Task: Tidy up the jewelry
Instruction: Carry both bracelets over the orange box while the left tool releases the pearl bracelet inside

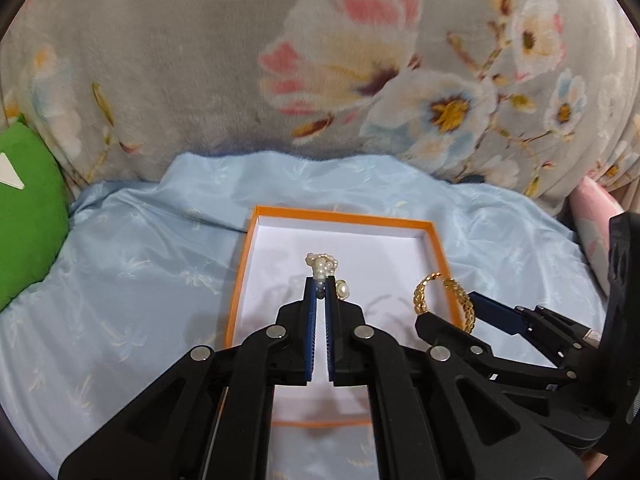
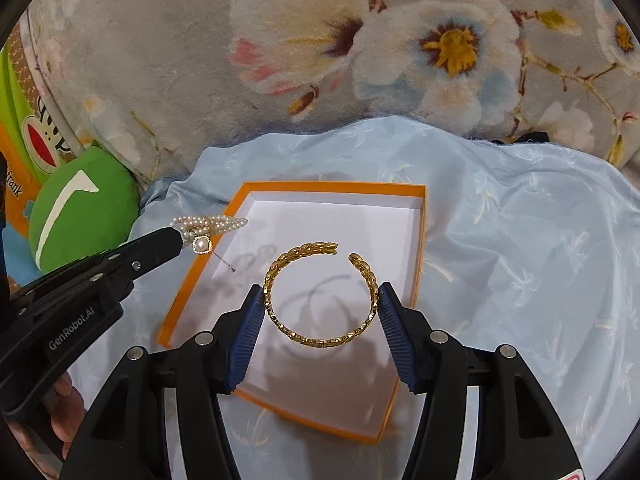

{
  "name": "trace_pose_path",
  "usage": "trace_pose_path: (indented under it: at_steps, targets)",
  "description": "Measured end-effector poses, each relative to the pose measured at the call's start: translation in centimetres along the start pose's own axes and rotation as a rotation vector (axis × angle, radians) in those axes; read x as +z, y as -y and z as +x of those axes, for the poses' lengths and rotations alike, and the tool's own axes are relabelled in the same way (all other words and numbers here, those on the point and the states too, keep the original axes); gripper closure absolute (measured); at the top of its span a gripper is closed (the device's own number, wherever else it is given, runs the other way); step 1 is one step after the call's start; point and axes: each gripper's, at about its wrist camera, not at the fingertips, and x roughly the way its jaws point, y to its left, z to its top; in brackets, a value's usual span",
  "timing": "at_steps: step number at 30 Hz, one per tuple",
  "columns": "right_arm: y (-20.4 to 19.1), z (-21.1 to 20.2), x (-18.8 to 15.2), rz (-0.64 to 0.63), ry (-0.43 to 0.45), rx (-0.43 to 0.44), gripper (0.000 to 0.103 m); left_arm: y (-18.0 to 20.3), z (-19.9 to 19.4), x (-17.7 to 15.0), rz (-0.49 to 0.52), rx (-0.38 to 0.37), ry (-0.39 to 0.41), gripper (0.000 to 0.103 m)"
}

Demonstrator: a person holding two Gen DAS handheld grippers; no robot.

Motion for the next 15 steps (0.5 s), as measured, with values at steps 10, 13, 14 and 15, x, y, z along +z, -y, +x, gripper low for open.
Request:
trace_pose_path:
  at_steps: [10, 13, 14, 15]
  targets:
    - [-0.2, 4.5, 0.1, -0.064, -0.06, -0.047, 0.045, -1.4, 5.7, -1.3, -0.02, 0.014, -0.083, 0.097]
    - [-0.3, 4.4, -0.2, -0.08, -0.056, -0.061, 0.043, -1.8, 6.0, -1.9, -0.024, 0.038, -0.099, 0.068]
    - [-0.3, 4.2, -0.3, -0.084, -0.055, -0.059, 0.043, -2.0, 5.9, -2.2, -0.029, 0.042, -0.102, 0.063]
    - [-0.4, 4.1, -0.3, -0.088, -0.057, -0.057, 0.042, -2.1, 5.9, -2.5, -0.028, 0.044, -0.11, 0.063]
